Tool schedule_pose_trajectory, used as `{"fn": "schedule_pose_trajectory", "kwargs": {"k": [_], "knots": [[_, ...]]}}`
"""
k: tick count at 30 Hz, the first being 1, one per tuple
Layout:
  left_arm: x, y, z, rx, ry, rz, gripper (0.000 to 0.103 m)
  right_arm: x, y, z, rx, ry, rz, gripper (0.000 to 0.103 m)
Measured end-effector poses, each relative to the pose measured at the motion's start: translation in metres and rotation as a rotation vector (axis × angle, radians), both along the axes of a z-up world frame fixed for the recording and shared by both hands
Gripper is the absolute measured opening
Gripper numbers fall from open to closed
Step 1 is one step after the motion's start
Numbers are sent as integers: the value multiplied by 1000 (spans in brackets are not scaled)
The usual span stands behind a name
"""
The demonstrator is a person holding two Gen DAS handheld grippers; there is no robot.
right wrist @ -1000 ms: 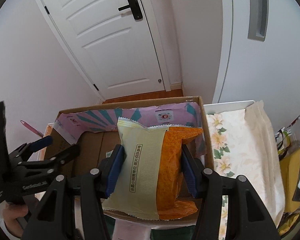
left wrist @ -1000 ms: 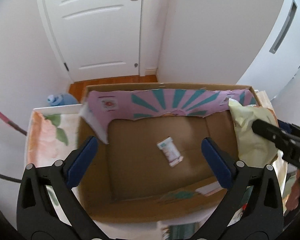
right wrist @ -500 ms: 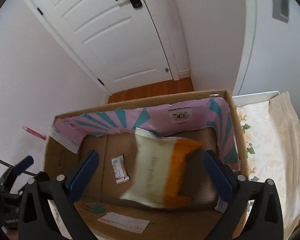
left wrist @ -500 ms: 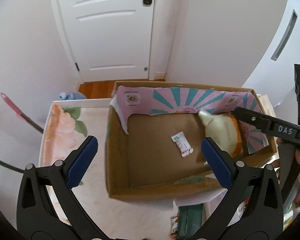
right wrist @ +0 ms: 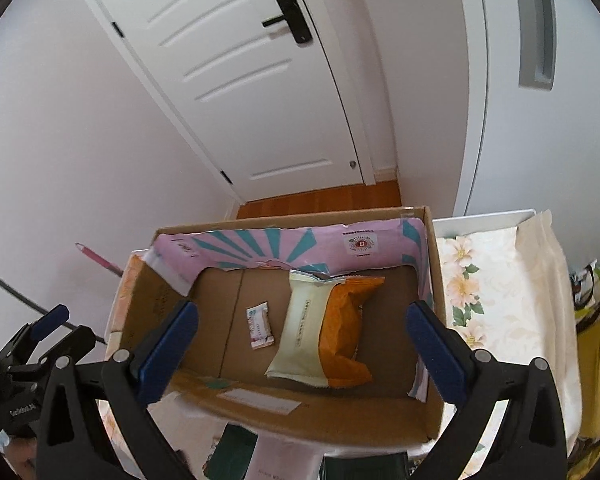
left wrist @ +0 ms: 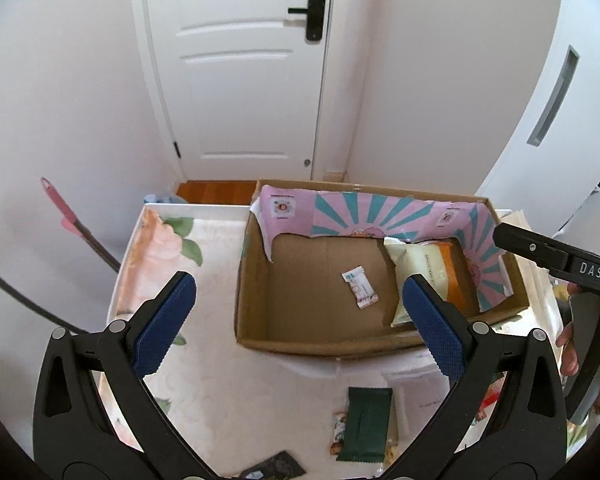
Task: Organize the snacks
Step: 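Withdraw both grippers from the box toward the remaining snacks on the table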
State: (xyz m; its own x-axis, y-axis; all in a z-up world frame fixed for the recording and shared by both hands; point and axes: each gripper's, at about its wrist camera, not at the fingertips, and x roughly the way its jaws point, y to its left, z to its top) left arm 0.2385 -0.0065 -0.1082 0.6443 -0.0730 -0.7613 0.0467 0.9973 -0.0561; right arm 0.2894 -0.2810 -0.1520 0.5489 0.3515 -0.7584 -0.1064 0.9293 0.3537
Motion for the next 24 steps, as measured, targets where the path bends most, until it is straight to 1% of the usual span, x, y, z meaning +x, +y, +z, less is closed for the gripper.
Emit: {"fn": "schedule_pose_trajectory", "kwargs": {"k": [7,11,16,20,24], "knots": [[-33,4,17,-9,-31,-20,103,-38,-5,23,-10,-42,-12,103],[-54,14,25,-6,-50,-38,103,-67,-4,38,-50,-60,-27,103],[-81,33,30,-7,-55,-58,103,-103,3,50,-96,-77,-79,103],[-107,46,29,7,-61,-76,103,-132,14,56,-123,-90,-133,103],[-127,61,20,9,-46,-104,103,-157,27,57,-149,-96,-162,103]]}}
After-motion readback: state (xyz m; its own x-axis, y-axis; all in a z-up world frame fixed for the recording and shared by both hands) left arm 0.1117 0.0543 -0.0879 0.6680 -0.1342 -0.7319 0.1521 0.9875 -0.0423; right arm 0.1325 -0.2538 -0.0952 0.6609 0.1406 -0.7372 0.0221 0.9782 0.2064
